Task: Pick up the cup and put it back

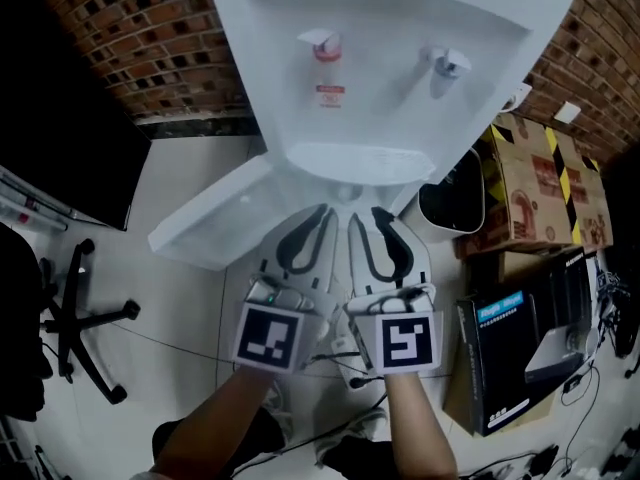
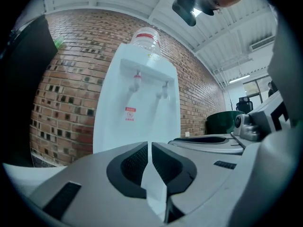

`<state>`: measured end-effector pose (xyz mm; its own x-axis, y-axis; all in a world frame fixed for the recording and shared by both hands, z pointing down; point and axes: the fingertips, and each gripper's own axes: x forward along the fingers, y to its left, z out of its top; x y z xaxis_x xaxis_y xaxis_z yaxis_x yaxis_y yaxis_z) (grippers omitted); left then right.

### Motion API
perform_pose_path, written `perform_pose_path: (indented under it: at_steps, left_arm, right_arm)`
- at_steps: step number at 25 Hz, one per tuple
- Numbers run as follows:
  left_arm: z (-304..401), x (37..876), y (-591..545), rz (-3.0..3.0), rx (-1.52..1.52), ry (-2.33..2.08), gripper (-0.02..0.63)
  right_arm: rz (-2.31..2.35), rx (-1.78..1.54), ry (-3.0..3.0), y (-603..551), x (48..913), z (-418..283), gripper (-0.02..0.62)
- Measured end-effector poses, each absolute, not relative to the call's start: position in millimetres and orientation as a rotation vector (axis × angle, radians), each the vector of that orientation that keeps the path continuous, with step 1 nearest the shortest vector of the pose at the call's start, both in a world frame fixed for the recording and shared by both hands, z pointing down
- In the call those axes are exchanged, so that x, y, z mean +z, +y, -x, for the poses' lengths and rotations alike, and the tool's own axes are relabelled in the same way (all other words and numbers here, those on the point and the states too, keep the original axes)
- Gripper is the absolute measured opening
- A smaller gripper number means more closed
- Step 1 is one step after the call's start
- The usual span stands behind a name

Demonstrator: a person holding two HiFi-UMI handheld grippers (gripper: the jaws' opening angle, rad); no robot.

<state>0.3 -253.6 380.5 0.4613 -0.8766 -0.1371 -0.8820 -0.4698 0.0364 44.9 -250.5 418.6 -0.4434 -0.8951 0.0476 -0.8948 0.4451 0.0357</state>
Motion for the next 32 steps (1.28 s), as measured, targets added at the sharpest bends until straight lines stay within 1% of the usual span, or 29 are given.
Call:
perform_pose_path:
  at_steps: [3,4,5,13,15,22,24,26,28,29,32]
  left_arm:
    - [2,421,-265,2.648,0.216,1.606,0.017]
    - [3,433,-268,2.647,0.218,1.608,0.015]
    - [4,445,-271,2.644,0.220,1.610,0.012]
    - [7,526,-294,2.617,0.236,1.639,0.000]
    - [5,540,-302,2.606,0.248,1.640,0.000]
    - [2,581,-320,2.591,0.289,1.656,0.000]
    - [6,592,-319,2.594,0.281,1.664,0.000]
    - [11,602,-317,2.599,0.272,1.678,0.000]
    - [14,609,-313,2.604,0.254,1.684,0.000]
    - [16,612,-312,2.607,0.242,1.684,0.000]
    - [19,620,-308,2.609,0.213,1.678,0.000]
  right_arm:
    - [-1.644,0.003,-2.632,-268,459,-41,0.107]
    - [-1.648,0.007,-2.634,-273,472,-39,0.145]
    - [-1.647,0.003,-2.632,-278,486,-38,0.152]
    - [-1.685,-0.033,-2.592,-309,572,-41,0.152]
    - [-1.701,-0.025,-2.574,-316,592,-43,0.232]
    - [-1.744,-0.016,-2.534,-347,658,-52,0.241]
    - [-1.754,0.009,-2.533,-360,675,-48,0.301]
    - [-1.761,0.031,-2.517,-374,694,-45,0.338]
    - [-1.776,0.060,-2.496,-386,713,-46,0.367]
    - [-1.780,0.081,-2.487,-392,722,-47,0.368]
    - [-1.774,0.142,-2.465,-410,745,-45,0.400]
